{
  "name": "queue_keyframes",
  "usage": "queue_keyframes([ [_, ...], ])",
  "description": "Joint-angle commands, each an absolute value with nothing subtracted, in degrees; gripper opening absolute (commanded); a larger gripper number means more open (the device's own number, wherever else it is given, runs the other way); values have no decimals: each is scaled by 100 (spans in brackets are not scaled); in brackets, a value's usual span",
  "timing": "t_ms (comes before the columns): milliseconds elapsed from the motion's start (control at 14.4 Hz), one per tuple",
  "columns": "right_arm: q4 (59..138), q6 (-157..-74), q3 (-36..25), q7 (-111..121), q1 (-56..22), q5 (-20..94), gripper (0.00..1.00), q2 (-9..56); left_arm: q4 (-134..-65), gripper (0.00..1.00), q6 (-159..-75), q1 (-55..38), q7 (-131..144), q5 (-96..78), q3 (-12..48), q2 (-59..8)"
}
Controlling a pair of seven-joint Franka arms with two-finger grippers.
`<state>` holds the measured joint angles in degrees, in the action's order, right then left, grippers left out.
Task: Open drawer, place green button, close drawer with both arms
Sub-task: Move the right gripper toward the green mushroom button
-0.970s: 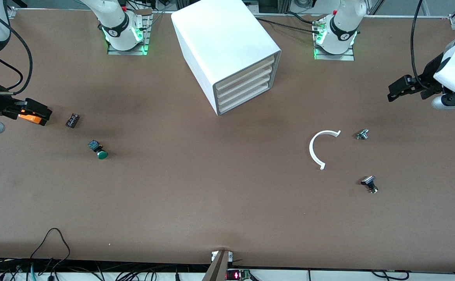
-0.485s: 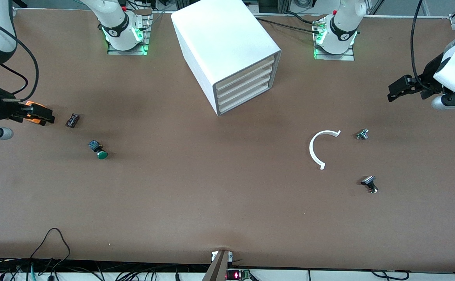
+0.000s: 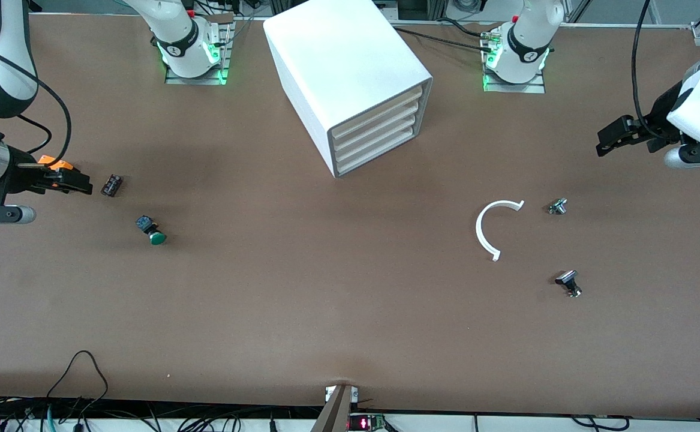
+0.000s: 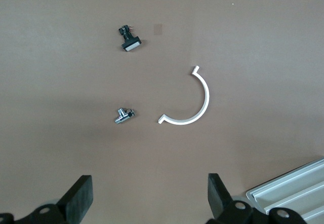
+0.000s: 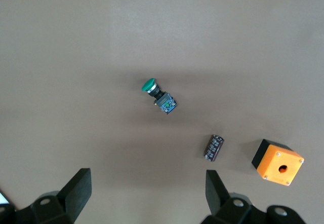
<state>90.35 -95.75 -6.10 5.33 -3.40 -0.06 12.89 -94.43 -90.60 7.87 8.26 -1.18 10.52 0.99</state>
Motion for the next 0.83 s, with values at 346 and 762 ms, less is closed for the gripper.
queue_keyframes([
  [346, 9026, -10213, -589, 1661, -255, 53, 100, 1836, -9193, 100, -8850, 738, 879, 62, 1072, -26],
  [762, 9044, -10467, -536, 1662, -377, 79, 100, 2346, -9000, 100, -8842, 703, 870, -62, 1195, -403],
])
